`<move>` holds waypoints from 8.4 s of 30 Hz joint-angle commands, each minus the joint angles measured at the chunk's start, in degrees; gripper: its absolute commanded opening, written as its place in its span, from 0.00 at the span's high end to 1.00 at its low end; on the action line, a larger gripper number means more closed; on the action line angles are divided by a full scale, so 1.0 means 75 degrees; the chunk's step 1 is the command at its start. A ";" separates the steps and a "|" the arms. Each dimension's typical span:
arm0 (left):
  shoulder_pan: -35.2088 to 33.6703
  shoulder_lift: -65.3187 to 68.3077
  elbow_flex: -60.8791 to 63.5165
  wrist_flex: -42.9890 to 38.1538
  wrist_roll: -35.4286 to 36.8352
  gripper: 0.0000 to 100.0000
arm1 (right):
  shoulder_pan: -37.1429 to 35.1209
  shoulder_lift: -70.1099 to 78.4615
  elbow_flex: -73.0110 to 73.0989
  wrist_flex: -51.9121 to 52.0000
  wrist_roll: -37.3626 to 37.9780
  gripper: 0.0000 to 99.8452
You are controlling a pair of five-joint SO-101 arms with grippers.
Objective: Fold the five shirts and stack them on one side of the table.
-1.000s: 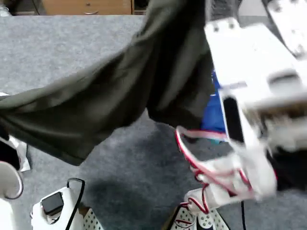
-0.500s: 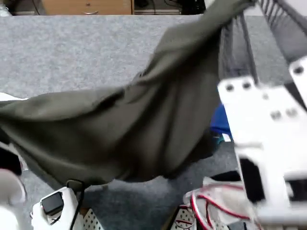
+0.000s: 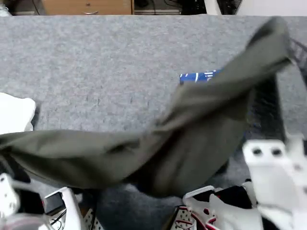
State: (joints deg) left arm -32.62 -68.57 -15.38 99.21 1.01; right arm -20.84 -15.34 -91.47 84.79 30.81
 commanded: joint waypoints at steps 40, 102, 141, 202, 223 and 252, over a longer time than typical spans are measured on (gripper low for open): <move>0.1266 0.7332 0.3329 -0.7373 0.0727 0.93 | 0.0135 0.7801 0.1987 -0.6060 0.0012 1.00; 0.2884 1.2290 0.0973 -0.5767 0.5533 0.86 | 0.0721 0.8047 0.2092 -0.2426 -0.1383 1.00; 0.2508 1.3579 -0.1653 -0.3856 0.5521 0.86 | 0.0674 0.8270 0.2045 -0.2462 -0.1383 1.00; 0.2637 1.3978 -0.1969 -0.3997 0.6494 0.94 | 0.0674 0.8258 0.1975 -0.2450 -0.1383 1.00; 0.1993 1.3849 -0.5404 0.0234 0.4818 0.98 | 0.0123 0.7988 -0.0533 0.1559 0.1993 1.00; 0.2227 0.5363 0.5685 -0.4278 0.0457 0.98 | 0.0709 0.2878 0.6031 0.2192 0.1911 1.00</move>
State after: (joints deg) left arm -17.05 -25.67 24.26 70.29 9.45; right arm -17.67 14.81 -57.45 101.49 46.02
